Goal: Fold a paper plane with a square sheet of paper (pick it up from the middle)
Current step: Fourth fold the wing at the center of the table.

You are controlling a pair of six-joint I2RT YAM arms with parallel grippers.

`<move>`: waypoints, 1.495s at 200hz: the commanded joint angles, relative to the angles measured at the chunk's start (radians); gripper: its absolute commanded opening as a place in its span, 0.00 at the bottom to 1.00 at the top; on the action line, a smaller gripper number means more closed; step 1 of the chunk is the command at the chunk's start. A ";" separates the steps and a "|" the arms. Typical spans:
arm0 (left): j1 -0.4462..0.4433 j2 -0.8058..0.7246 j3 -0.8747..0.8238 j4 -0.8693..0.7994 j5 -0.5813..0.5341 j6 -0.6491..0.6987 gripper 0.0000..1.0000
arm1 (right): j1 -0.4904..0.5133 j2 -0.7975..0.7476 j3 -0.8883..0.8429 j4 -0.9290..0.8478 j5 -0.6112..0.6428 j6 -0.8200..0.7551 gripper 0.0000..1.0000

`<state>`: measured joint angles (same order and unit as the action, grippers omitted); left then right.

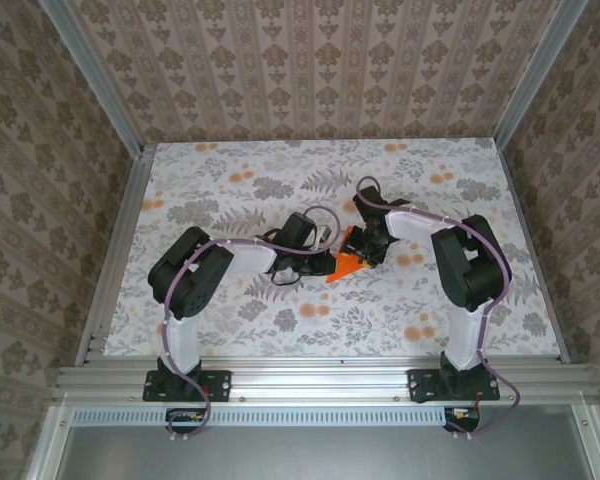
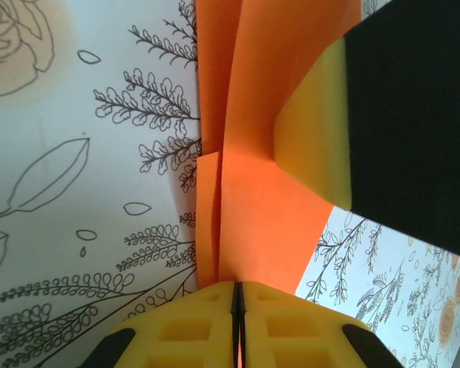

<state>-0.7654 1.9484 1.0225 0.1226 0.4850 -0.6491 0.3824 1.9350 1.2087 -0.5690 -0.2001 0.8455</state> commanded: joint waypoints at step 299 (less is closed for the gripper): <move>0.006 0.015 -0.076 0.259 0.124 -0.143 0.12 | 0.017 0.226 -0.051 -0.197 0.312 0.060 0.57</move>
<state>-0.7544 1.9385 0.9272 0.3538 0.5919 -0.7795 0.4301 1.9697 1.2648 -0.6296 -0.0921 0.8948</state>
